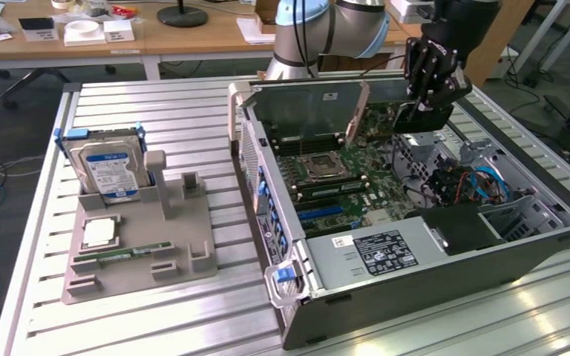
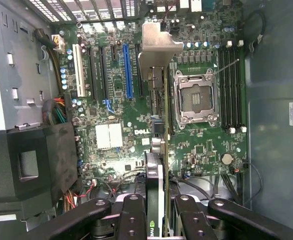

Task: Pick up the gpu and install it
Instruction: 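Insert the gpu into the slot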

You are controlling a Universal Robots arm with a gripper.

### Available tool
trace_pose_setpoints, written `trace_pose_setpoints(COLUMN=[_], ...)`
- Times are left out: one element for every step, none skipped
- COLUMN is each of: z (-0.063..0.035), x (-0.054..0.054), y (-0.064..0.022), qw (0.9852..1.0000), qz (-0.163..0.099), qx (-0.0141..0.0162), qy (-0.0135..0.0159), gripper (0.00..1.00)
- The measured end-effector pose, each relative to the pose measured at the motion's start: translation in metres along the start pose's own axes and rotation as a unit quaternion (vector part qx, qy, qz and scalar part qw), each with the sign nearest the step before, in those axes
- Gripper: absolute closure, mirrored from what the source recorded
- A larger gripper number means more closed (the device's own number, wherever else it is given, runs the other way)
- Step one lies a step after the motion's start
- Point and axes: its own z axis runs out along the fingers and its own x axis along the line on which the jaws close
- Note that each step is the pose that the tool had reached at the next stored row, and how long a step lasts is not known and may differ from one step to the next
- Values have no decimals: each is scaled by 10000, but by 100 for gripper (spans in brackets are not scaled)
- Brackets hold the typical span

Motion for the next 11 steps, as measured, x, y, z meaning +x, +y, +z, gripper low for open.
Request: trace_pose_setpoints(z=[3, 8, 11, 15, 19, 23, 25, 26, 28, 30, 32], x=[0, 0, 0, 0, 0, 0, 1, 1, 1, 1, 1], y=[0, 0, 0, 0, 0, 0, 1, 1, 1, 1, 1], qw=[10000, 10000, 10000, 10000, 10000, 10000, 10000, 10000, 10000, 10000, 10000], qz=[0, 0, 0, 0, 0, 0, 0, 0, 0, 0, 0], qx=[0, 0, 0, 0, 0, 0, 0, 0, 0, 0, 0], qy=[0, -1, -1, -1, -1, -1, -1, 0, 0, -1, -1], gripper=[73, 73, 73, 73, 73, 73, 73, 73, 73, 73, 73])
